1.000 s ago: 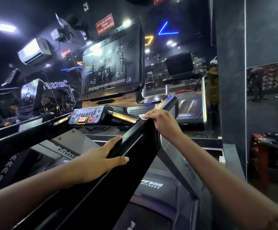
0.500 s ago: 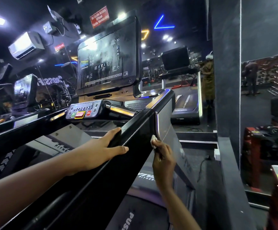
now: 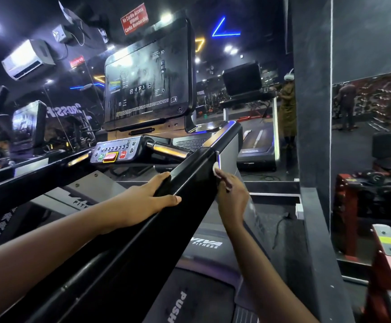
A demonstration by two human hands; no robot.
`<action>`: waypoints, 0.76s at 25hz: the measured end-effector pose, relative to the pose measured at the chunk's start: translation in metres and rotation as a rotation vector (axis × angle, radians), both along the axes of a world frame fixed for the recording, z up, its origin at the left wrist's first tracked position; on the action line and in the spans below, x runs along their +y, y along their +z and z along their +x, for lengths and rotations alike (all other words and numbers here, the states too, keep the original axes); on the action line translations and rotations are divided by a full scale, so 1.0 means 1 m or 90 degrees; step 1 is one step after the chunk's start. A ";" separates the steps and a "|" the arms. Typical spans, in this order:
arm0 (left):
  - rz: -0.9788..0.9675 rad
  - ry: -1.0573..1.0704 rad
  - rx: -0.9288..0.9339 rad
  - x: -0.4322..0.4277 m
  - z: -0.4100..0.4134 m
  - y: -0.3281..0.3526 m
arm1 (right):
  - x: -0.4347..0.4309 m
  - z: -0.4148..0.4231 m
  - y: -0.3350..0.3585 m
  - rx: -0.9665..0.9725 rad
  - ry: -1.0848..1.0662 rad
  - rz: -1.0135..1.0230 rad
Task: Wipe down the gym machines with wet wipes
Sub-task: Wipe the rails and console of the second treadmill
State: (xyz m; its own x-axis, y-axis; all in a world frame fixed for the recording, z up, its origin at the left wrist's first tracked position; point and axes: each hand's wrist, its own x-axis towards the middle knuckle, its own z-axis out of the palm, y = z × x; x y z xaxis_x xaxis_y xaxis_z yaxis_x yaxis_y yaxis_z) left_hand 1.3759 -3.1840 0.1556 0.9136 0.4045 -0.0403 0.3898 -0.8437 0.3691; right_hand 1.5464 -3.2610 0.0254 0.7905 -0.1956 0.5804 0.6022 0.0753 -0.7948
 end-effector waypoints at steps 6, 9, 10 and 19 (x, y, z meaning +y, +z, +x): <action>-0.011 0.003 0.002 0.001 0.000 0.000 | 0.009 -0.068 -0.005 -0.045 0.001 0.015; -0.005 0.006 0.004 0.000 0.001 0.000 | -0.004 -0.101 -0.010 -0.139 0.064 -0.013; -0.004 0.006 0.003 0.000 0.001 0.000 | -0.010 -0.095 -0.008 -0.152 0.092 -0.019; -0.013 -0.016 0.014 0.002 0.000 -0.001 | 0.001 -0.009 0.030 -0.050 0.000 -0.120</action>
